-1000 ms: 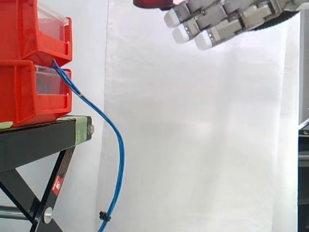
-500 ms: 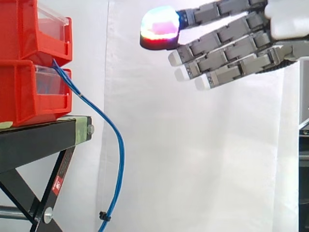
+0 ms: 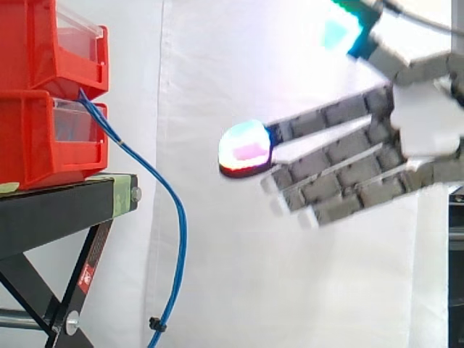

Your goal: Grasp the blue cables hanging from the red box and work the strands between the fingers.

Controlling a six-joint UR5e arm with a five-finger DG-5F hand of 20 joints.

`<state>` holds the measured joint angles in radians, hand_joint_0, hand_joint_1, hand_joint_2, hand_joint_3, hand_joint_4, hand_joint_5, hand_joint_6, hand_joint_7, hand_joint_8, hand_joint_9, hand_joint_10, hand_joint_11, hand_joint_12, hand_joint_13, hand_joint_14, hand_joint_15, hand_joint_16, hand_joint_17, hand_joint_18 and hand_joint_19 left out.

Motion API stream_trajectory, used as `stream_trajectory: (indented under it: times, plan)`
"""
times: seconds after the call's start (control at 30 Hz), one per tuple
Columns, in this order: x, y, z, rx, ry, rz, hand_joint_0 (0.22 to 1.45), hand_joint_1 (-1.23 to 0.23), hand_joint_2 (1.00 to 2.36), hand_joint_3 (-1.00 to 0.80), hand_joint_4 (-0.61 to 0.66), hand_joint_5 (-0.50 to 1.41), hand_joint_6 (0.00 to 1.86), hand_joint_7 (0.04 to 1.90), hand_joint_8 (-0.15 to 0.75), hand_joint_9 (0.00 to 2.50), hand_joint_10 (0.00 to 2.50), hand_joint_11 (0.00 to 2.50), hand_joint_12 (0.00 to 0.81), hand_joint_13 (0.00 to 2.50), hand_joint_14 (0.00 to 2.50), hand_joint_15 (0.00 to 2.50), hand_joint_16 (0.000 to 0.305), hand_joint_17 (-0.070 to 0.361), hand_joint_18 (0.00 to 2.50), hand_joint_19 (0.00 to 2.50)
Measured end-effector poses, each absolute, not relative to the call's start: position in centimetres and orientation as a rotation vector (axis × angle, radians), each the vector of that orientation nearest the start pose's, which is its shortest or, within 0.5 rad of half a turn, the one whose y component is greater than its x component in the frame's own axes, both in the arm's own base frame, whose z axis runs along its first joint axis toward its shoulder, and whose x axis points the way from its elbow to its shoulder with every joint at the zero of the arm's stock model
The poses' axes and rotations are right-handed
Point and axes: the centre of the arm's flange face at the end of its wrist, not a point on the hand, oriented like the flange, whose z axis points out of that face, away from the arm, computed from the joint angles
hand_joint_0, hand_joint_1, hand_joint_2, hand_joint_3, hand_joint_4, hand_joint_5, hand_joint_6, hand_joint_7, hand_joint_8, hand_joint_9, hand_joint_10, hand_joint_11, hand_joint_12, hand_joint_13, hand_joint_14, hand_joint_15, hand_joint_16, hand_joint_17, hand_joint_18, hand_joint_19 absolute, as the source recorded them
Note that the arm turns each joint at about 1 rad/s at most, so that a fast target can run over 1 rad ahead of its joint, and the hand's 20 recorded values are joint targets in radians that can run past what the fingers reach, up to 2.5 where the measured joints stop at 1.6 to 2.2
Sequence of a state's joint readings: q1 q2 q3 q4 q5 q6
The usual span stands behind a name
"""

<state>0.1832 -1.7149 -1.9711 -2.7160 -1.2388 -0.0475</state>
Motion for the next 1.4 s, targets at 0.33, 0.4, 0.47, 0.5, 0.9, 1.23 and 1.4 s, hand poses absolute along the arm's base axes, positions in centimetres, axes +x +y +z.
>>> stream_trajectory:
  times: [0.33, 0.4, 0.47, 0.5, 0.9, 1.23, 1.4]
  plan:
    - [52.7, -7.0, 21.7, 1.318, 1.183, 1.023, 0.63, -0.26, 1.0, -1.0, 0.15, -0.46, 0.01, 0.69, 0.296, 0.0, 0.0, 0.13, 0.357, 0.0, 0.0, 0.23, 0.07, 0.157, 0.0, 0.24]
    - [53.1, -6.9, 21.7, 1.291, 1.161, 1.022, 0.63, -0.26, 1.0, -1.0, 0.15, -0.46, 0.01, 0.68, 0.298, 0.0, 0.0, 0.13, 0.357, 0.0, 0.0, 0.23, 0.07, 0.157, 0.0, 0.24]
    - [53.4, -6.8, 21.8, 1.267, 1.148, 1.008, 0.63, -0.26, 1.0, -1.0, 0.15, -0.46, 0.01, 0.69, 0.3, 0.0, 0.0, 0.14, 0.357, 0.0, 0.0, 0.23, 0.07, 0.157, 0.0, 0.24]
    - [53.5, -6.7, 21.9, 1.254, 1.142, 0.995, 0.63, -0.26, 1.0, -1.0, 0.15, -0.46, 0.01, 0.69, 0.299, 0.0, 0.0, 0.14, 0.358, 0.0, 0.0, 0.23, 0.07, 0.157, 0.0, 0.24]
    - [54.6, -5.4, 19.0, 1.26, 1.101, 0.93, 0.63, -0.26, 1.0, -1.0, 0.15, -0.45, 0.01, 0.69, 0.303, 0.0, 0.0, 0.16, 0.357, 0.0, 0.0, 0.24, 0.07, 0.158, 0.0, 0.24]
    - [56.0, -4.5, 17.6, 1.228, 1.027, 0.96, 0.63, -0.26, 1.0, -1.0, 0.15, -0.45, 0.01, 0.69, 0.306, 0.0, 0.0, 0.17, 0.358, 0.0, 0.0, 0.24, 0.07, 0.157, 0.0, 0.25]
    - [56.2, -3.8, 17.8, 1.196, 1.02, 0.937, 0.63, -0.27, 1.0, -1.0, 0.16, -0.44, 0.01, 0.69, 0.307, 0.0, 0.0, 0.18, 0.358, 0.0, 0.0, 0.24, 0.069, 0.156, 0.0, 0.26]
